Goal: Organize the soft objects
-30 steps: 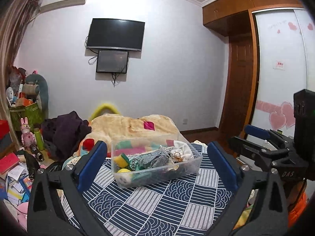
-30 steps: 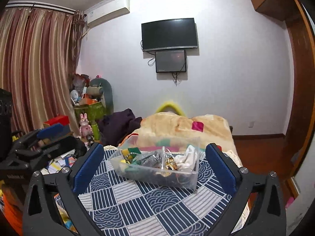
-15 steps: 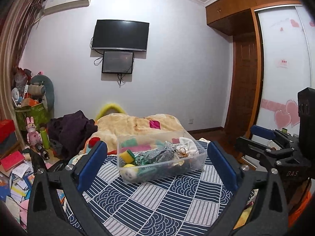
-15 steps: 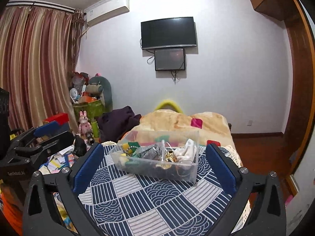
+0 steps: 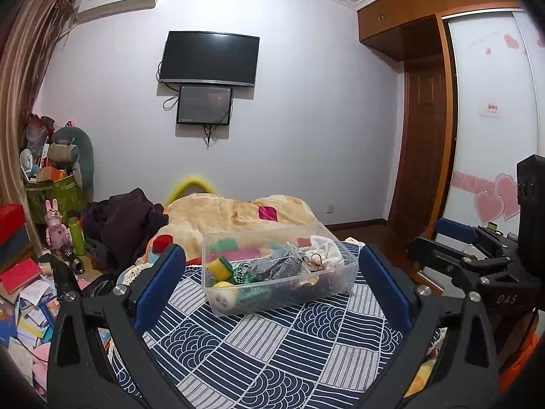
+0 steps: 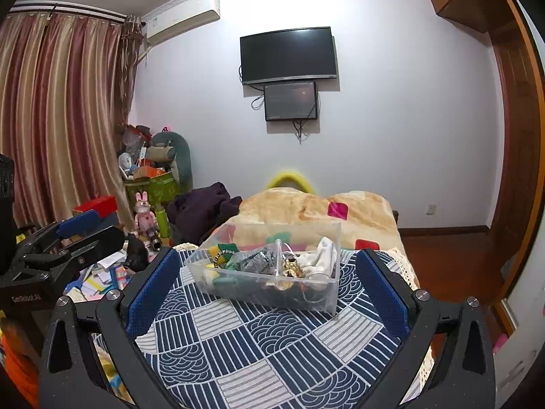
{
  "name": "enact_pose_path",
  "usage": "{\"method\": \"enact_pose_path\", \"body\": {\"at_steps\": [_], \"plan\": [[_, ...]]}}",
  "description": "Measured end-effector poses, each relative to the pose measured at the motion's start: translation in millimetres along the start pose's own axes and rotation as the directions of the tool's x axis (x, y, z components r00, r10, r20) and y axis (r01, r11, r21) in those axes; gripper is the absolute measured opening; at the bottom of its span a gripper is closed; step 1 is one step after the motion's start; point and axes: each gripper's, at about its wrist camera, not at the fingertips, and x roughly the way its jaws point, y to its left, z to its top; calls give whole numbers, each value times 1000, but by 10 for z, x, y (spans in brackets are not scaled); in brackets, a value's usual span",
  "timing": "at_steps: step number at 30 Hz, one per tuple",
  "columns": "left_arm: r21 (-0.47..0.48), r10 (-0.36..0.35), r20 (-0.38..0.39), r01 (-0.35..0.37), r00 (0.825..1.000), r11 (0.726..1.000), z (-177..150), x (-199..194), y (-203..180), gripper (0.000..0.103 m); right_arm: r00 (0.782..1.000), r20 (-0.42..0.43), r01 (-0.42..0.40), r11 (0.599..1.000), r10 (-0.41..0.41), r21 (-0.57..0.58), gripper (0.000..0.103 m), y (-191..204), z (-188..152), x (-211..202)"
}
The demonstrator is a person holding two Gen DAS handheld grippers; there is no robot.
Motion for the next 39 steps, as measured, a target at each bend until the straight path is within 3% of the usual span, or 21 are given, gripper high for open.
{"method": "enact_pose_path", "body": {"at_steps": [39], "plan": [[4,-12,2,12,1000,1000,-25,-17,-60,103,1000,0,-4,1000,4,5,103,38,24,-47]]}}
